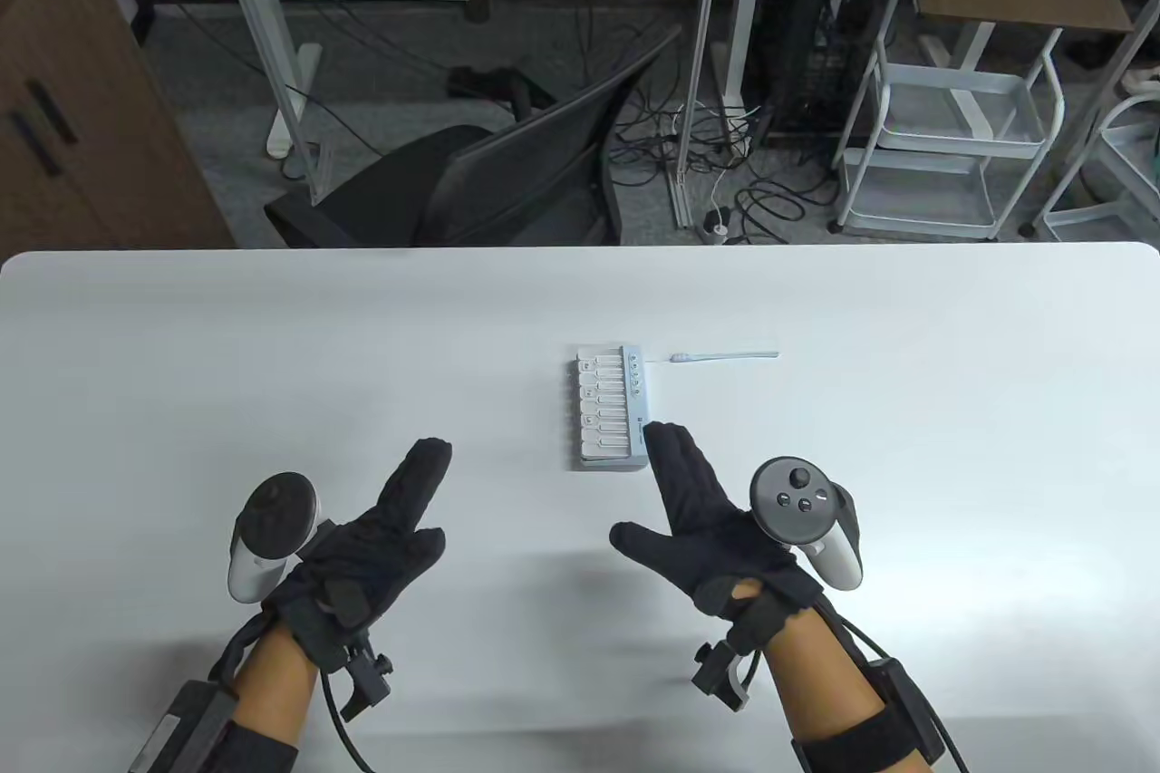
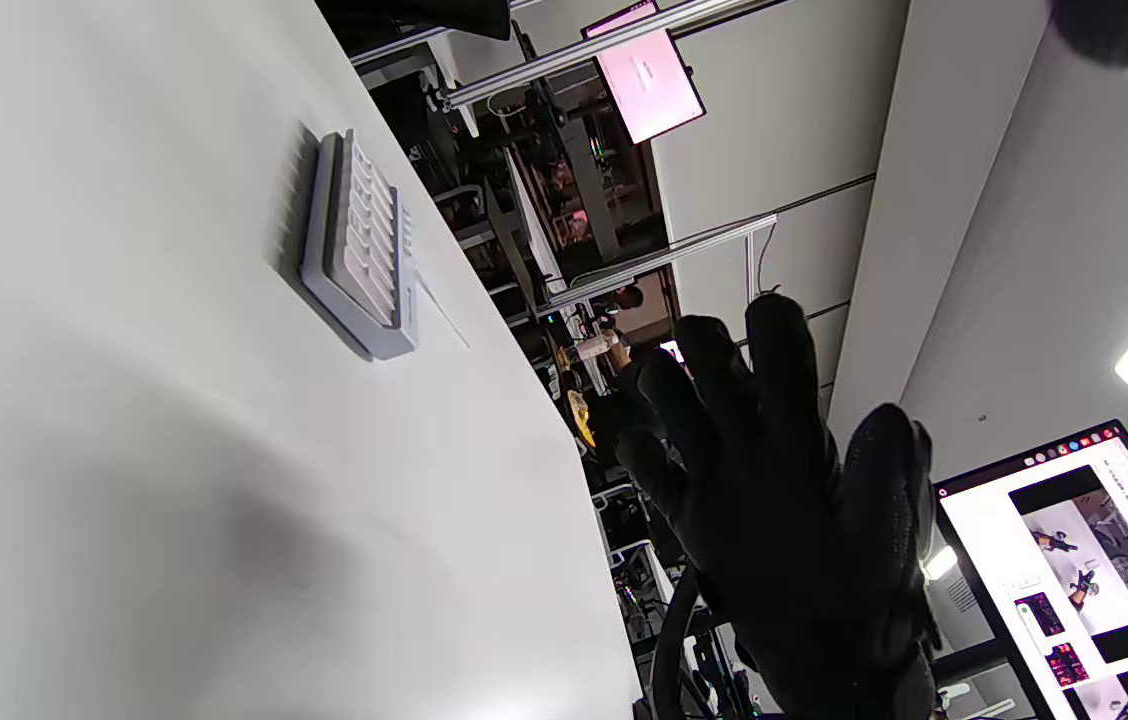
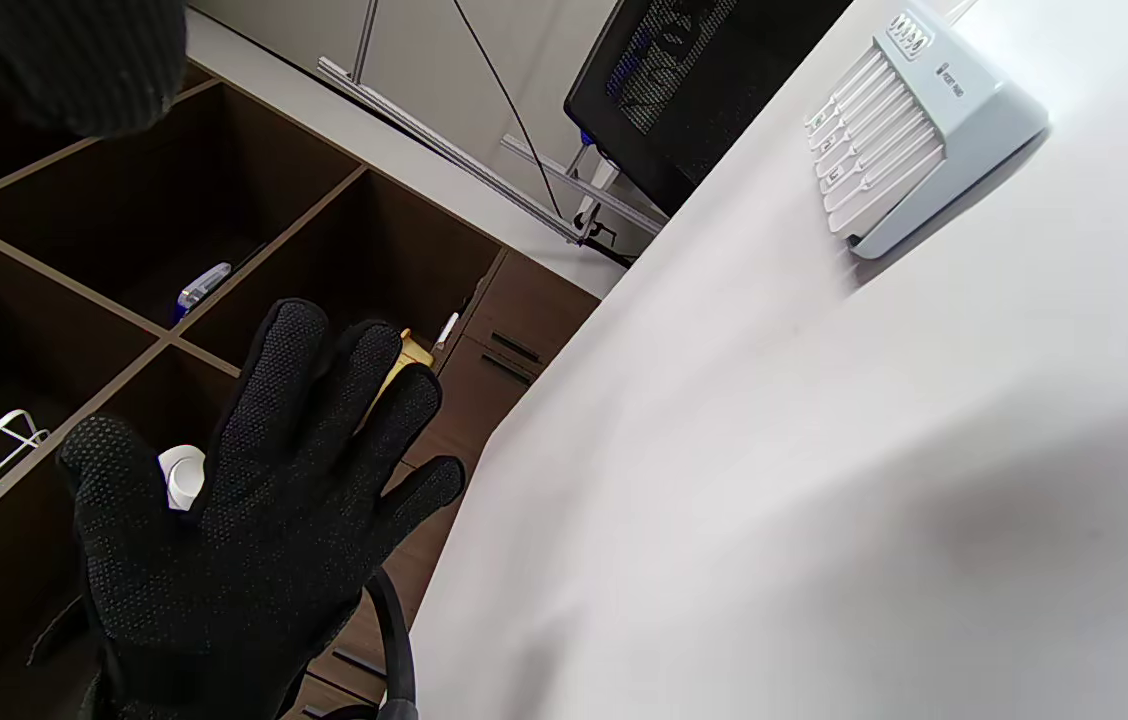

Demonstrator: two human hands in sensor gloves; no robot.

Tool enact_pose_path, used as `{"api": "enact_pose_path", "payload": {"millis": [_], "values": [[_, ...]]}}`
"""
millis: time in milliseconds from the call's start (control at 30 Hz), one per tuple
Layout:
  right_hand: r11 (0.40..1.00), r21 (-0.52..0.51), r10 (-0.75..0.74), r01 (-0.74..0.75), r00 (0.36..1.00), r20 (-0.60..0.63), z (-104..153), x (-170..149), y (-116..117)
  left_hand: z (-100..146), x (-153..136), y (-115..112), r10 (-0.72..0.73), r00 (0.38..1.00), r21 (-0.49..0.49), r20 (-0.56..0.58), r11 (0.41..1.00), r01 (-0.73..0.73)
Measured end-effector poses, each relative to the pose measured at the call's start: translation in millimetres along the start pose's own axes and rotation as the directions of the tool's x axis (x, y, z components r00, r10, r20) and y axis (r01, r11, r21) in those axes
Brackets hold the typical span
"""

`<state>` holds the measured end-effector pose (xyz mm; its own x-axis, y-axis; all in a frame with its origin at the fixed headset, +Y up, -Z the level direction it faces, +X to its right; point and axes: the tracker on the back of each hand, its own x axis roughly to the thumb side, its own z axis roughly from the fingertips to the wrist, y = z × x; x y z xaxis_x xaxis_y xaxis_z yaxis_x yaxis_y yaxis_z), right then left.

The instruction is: Press Re-Fa-La on toy piano

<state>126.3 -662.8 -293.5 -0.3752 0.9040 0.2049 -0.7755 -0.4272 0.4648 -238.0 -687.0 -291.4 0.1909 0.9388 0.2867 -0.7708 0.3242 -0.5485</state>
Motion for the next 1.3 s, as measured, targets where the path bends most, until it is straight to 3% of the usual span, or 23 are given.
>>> {"api": "enact_pose_path", "payload": {"millis": [800,933,1133,1300], "values": [[1.000,0.016,0.014,-0.013,1.000,-0.021,0.5,-3.4,2.4,0.7,1.7,1.5,-0.005,1.000,0.011,0.007,1.000,0.004],[0.999,-0.025,0.021,-0.023,0.996,-0.083,-3.4,-2.4,-1.8,1.0,1.9,1.8,-0.006,1.000,0.012,0.005,1.000,0.006],[0.967,-0.120,0.190,-0.226,0.948,-0.257,-42.5,12.9,-16.3,1.1,2.5,2.6,-0.004,1.000,0.016,0.012,1.000,0.004],[0.934,-0.135,0.249,-0.330,0.875,-0.415,-98.6,27.6,-28.4,1.0,3.0,2.4,-0.004,1.000,0.010,0.018,1.000,0.003]]}}
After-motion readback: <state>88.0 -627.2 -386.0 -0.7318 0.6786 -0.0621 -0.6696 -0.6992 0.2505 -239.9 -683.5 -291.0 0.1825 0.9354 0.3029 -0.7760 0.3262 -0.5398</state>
